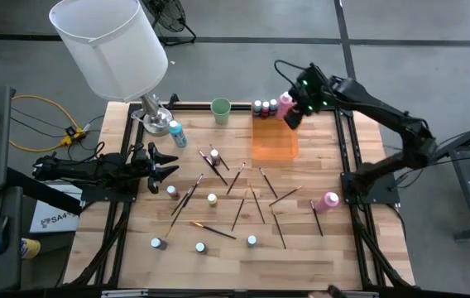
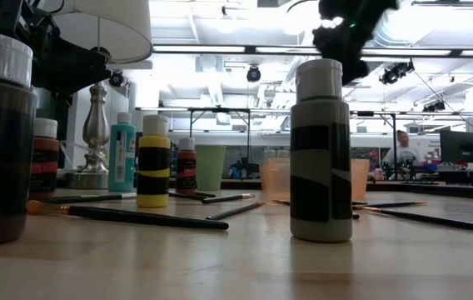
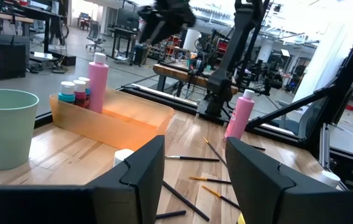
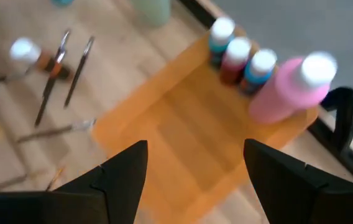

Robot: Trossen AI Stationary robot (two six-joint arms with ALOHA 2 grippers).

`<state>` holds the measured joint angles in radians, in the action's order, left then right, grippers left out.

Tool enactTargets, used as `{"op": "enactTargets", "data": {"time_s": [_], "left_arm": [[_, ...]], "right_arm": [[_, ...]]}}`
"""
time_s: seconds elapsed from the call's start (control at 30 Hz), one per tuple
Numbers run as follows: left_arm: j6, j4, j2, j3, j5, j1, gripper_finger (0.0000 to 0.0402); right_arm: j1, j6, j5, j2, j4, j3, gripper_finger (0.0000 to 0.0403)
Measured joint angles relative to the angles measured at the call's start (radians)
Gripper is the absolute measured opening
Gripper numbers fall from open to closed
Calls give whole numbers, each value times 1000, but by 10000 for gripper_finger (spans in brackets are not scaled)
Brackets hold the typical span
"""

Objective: Pick & Place Paint Supplies
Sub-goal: Put the gray paint bottle into the orange bin

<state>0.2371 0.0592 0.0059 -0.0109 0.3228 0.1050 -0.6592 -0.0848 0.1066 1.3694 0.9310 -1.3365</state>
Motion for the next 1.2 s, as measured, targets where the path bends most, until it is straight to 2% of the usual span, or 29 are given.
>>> {"op": "enactTargets", "data": {"time_s": [0.3,0.5,0.63,0.73,0.97,1.1,1.2], "left_arm": [[0,0,0,0,0,0,168],[0,0,0,0,0,0,168],[0,0,0,0,0,0,168],[0,0,0,0,0,0,168],[0,0,0,0,0,0,168],[0,0,0,0,0,0,168],[0,0,0,0,0,0,168]], "right_arm": [[142,-6,1,-270,137,173,259],[287,-37,6,-435,249,261,258],[392,-112,-1,-502,333,287,258],[464,-228,-2,-533,383,288,258],[599,-690,-5,-544,466,288,258],[668,-818,-59,-544,474,288,258],[728,-850,-75,-530,472,288,258]]}}
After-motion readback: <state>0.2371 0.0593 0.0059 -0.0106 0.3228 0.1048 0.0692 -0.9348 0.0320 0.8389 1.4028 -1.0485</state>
